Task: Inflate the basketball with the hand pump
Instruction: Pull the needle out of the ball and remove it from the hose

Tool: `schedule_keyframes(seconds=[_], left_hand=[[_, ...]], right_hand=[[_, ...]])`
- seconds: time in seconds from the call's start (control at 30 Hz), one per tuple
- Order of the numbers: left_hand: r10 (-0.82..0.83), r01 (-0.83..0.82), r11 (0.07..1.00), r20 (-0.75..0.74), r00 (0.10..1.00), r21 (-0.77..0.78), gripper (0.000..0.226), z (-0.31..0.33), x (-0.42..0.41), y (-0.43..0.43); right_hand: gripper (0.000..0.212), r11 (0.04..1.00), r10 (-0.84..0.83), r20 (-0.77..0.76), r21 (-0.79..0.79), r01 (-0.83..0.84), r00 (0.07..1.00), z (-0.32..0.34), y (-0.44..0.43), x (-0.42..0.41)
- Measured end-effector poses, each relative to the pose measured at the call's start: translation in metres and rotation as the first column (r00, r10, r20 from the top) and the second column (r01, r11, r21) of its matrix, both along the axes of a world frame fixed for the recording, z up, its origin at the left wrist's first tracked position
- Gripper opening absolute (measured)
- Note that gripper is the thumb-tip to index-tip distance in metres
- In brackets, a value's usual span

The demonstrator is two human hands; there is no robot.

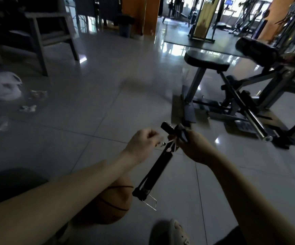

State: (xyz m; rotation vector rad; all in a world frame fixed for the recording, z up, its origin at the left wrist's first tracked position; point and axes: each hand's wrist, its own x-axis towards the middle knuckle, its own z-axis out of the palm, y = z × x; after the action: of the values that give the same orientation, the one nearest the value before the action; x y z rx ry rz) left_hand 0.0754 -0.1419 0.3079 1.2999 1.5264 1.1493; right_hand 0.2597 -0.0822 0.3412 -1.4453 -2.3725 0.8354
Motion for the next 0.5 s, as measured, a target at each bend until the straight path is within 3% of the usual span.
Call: schedule_keyframes(seconds=[0.1,0.17,0.23,0.33,0.5], left_hand=[[-0.203,0.202,0.979,-0.257,0.945,-0.029,0.037,-0.019,0.000,-0.019],[-0.133,0.203,0.971,-0.413,0.901,0.130,0.026,-0.025,0.003,-0.023],[-0.049,0.173,0.957,-0.461,0.886,0.231,0.015,-0.026,0.003,-0.018],[-0.135,0.181,0.976,-0.317,0.939,0.120,0.013,-0.032,0.003,-0.011],[-0.183,0.182,0.983,-0.032,0.983,-0.040,0.013,-0.047,0.001,-0.006]], right_hand=[[0.041,0.996,-0.083,-0.066,0.017,0.084,0.994,0.013,0.004,0.003],[0.063,0.991,-0.114,-0.145,-0.086,0.103,0.983,0.018,0.004,0.001],[0.074,0.960,-0.195,-0.268,-0.248,0.128,0.944,0.022,0.002,-0.002],[0.096,0.900,-0.316,-0.333,-0.403,0.169,0.888,0.020,0.000,-0.004],[0.053,0.824,-0.420,-0.281,-0.517,0.233,0.863,0.001,0.010,-0.011]])
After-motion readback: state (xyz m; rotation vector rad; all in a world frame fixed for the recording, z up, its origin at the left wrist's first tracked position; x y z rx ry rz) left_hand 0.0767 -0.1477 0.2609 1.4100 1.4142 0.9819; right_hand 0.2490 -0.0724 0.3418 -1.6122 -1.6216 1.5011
